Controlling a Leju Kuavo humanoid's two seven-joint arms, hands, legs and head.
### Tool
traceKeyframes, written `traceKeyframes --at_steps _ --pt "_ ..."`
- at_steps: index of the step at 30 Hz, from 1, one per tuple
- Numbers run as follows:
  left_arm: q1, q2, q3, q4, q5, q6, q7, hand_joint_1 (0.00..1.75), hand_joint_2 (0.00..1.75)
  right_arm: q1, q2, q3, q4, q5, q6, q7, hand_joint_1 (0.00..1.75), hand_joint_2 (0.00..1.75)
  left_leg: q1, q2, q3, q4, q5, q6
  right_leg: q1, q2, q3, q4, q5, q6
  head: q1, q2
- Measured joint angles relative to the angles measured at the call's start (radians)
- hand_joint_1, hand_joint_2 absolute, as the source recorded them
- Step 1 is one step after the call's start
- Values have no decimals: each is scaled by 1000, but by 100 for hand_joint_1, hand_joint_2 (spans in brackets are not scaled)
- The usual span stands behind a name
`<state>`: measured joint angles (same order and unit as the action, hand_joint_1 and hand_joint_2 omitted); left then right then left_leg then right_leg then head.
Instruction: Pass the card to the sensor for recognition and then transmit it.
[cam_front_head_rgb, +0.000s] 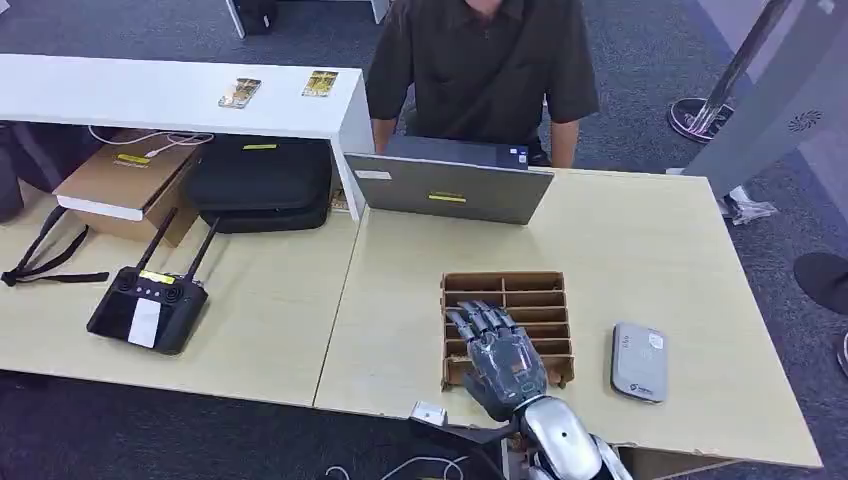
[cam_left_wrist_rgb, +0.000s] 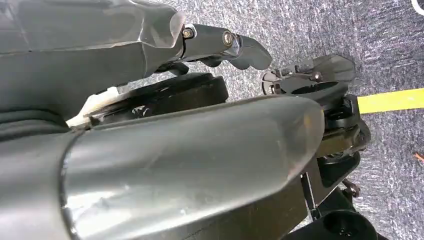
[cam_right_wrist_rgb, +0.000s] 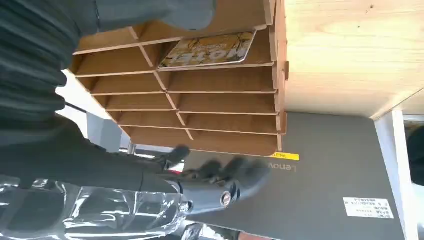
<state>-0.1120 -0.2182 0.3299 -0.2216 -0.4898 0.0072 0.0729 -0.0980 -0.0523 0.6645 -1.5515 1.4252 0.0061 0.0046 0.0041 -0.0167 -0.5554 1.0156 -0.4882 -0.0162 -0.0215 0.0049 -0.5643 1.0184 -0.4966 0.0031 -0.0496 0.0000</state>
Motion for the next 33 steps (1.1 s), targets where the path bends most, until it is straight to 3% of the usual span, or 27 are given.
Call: traceKeyframes --at_steps 3,14,16,17,33 --pt "0 0 0 0 0 0 2 0 0 0 0 0 2 -3 0 0 45 175 0 0 0 0 0 0 0 0 0 0 0 0 0 0" --pt "-2 0 0 0 -9 -1 11 0 0 5 -1 -2 5 -9 -21 3 44 175 0 0 0 0 0 0 0 0 0 0 0 0 0 0" --pt "-2 0 0 0 -11 -1 12 0 0 10 -1 -4 5 -11 -23 3 24 175 0 0 0 0 0 0 0 0 0 0 0 0 0 0" --pt "-2 0 0 0 -12 -2 12 0 0 13 -1 -6 5 -13 -25 5 0 175 0 0 0 0 0 0 0 0 0 0 0 0 0 0" --pt "-8 1 -3 0 -20 -9 32 0 0 36 -1 -19 2 -19 -17 5 0 175 0 0 0 0 0 0 0 0 0 0 0 0 0 0"
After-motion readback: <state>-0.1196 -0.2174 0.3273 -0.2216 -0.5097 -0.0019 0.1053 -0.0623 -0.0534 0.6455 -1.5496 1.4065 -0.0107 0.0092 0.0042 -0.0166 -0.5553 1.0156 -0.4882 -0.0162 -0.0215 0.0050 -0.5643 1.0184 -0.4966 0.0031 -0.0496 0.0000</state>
